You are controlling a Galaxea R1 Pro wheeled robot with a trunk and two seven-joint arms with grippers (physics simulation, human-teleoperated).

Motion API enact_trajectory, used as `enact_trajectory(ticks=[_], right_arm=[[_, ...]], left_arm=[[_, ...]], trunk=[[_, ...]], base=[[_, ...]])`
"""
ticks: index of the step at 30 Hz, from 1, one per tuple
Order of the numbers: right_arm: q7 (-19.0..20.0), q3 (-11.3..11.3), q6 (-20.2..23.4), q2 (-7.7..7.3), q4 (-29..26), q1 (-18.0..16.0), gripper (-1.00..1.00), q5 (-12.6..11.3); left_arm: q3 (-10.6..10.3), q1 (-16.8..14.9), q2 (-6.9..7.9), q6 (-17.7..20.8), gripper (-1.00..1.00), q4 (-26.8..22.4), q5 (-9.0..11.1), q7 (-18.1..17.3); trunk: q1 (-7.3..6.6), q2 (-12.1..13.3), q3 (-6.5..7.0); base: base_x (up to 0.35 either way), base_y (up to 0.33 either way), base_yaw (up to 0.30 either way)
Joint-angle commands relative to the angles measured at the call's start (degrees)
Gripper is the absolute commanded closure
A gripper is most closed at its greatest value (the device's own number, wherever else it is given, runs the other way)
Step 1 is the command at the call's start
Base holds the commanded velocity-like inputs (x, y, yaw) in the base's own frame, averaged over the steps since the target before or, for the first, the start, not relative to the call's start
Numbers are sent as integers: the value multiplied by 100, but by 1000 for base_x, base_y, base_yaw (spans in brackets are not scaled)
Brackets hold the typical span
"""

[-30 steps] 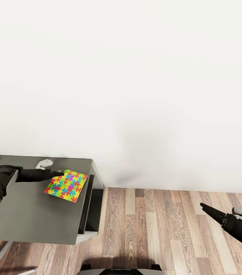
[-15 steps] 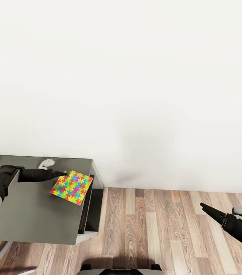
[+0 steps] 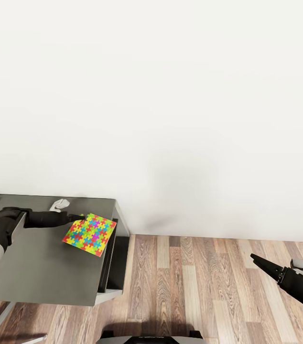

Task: Put all the toys in the child's room - the three board games (two on the bed and one on the table), the two jigsaw puzzles on the table, and the tennis ball on the table - inside the toy box on the table in the child's room.

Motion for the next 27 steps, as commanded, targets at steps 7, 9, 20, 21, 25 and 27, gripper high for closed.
enact_trajectory(ticks=[7,9,20,21,25,27], right_arm=[[22,-5,22,-1,-1,-4,-100,4],[22,-5,22,-1,-1,-4,-100,3],[22,-5,22,-1,-1,-4,-100,0],[22,-5,22,-1,-1,-4,-100,0],[22,-5,22,-1,-1,-4,-100,0],[22,-5,22,-1,-1,-4,-100,0]], left_arm=[[35,2,-33,50,-100,-3,-43,-56],[33,4,-42,50,-100,-3,-43,-57],[35,6,-83,50,-100,-3,-43,-62],[34,6,-84,50,-100,-3,-43,-62],[34,7,-89,50,-100,-3,-43,-60],[33,7,-91,50,-100,-3,-43,-62]], trunk=[[3,-9,-8],[3,-9,-8],[3,-9,-8],[3,-9,-8],[3,-9,-8],[3,-9,-8]], base=[[0,0,0],[0,0,0],[0,0,0],[0,0,0],[0,0,0],[0,0,0]])
